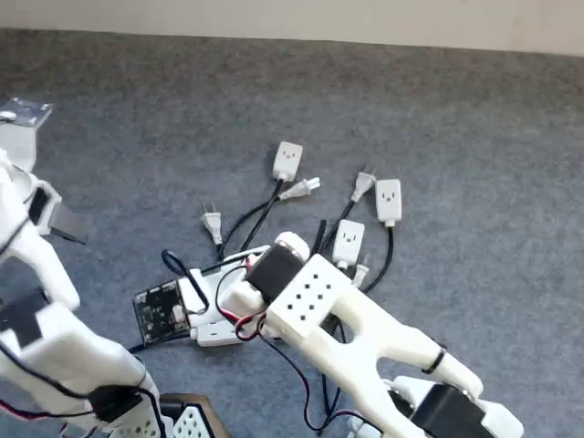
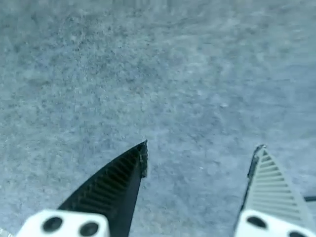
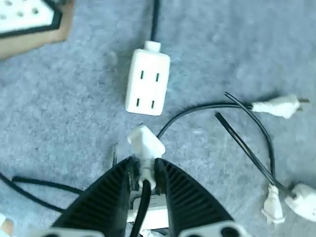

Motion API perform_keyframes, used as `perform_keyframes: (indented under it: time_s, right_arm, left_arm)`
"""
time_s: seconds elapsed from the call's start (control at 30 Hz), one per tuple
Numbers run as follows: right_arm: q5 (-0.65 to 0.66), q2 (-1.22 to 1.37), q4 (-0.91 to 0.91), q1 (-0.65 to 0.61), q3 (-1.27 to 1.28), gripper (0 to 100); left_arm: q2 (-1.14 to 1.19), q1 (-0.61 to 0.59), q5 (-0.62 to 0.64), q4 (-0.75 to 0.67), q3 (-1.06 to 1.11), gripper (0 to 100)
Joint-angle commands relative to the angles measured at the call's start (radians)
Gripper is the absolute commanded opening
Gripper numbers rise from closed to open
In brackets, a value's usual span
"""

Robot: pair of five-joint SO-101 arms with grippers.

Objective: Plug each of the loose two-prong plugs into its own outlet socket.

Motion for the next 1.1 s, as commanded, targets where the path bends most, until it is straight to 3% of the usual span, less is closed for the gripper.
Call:
perform_keyframes:
  time_s: [0.0,0.87,1.07]
  right_arm:
    - [0.052,0.030,0.005,-0.031,-0.058,0.5]
    - [0.226,0.116,-0.087,-0.056,-0.082,0.5]
    - [0.229,0.116,-0.183,-0.047,-0.038,0.6]
  left_arm:
    - [0.122,-0.027,-0.029,0.008,-0.139,33]
    - [0.234,-0.028,-0.028,-0.028,-0.197,33]
    - [0.234,-0.035,-0.028,-0.028,-0.197,33]
